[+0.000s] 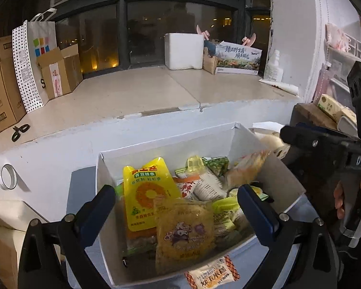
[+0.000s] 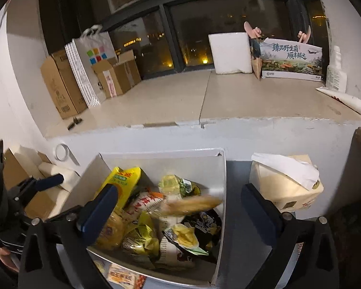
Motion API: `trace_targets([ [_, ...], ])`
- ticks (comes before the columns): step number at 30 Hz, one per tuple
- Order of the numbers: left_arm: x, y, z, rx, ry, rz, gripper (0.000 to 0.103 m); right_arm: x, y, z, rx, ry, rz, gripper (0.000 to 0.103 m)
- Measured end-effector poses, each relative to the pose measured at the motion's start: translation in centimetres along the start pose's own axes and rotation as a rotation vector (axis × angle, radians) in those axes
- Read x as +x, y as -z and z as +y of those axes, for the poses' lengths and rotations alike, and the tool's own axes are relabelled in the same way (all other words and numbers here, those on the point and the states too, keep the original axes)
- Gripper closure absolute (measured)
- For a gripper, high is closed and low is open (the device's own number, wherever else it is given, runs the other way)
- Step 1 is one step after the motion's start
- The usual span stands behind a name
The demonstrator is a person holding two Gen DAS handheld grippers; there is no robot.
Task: Organize snacks
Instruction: 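Carry both bread packs over the white box and open both grippers, then grasp the corn cake bag with right gripper while left gripper grasps jelly cup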
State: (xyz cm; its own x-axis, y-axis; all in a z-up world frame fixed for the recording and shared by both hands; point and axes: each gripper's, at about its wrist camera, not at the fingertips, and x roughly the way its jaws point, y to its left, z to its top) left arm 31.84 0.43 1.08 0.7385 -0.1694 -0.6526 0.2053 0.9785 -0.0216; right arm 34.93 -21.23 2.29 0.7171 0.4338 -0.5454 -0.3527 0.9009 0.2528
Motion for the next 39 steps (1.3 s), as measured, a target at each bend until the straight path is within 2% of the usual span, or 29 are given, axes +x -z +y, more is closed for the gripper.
trace_targets([
  [4,-2.9,0.8,0.1,0.018,0.025,-0.018,0.000,-3.1,0.4,0.4,0.035,-0.070,-0.071,0.000],
  [9,-7.6,3.6,0.2,0.023,0.067,-0.047,0.000,-6.4,3.1,1.9,0.027,-0.134,-0.069,0.000],
  [15,-13.8,9.2,-1.2,0.058,0.026,-0.116,0.000,-11.4,7.3,4.1,-0.008,-0.221,-0.129,0.000],
  [20,-16.3,13.5,-1.3,0.008,0.000,-0.123,0.000,-13.7,11.7,5.5,-0.025,-0.184,-0.155,0.000],
  [22,-16.7,15.3,-1.0,-0.018,-0.004,-0.107,0.000,-13.2,13.7,5.8,-0.034,-0.204,-0.117,0.000],
  [26,-17.1,18.2,-0.2,-0.061,-0.037,-0.080,0.000,-9.7,18.2,7.0,-0.065,-0.238,0.051,0.000],
  [28,-17.1,19.4,0.6,-0.088,-0.039,-0.068,0.000,-7.9,19.6,7.5,-0.081,-0.217,0.124,0.000],
  [30,-16.8,20.3,1.3,-0.106,-0.043,-0.047,0.000,-5.7,20.7,8.2,-0.111,-0.157,0.183,0.000],
  [33,-16.4,21.4,2.1,-0.135,-0.061,-0.027,0.000,-2.9,21.2,9.6,-0.174,-0.127,0.229,0.000],
  [39,-16.5,22.3,3.1,-0.192,-0.015,-0.033,0.000,2.8,19.7,10.7,-0.187,0.003,0.284,0.000],
])
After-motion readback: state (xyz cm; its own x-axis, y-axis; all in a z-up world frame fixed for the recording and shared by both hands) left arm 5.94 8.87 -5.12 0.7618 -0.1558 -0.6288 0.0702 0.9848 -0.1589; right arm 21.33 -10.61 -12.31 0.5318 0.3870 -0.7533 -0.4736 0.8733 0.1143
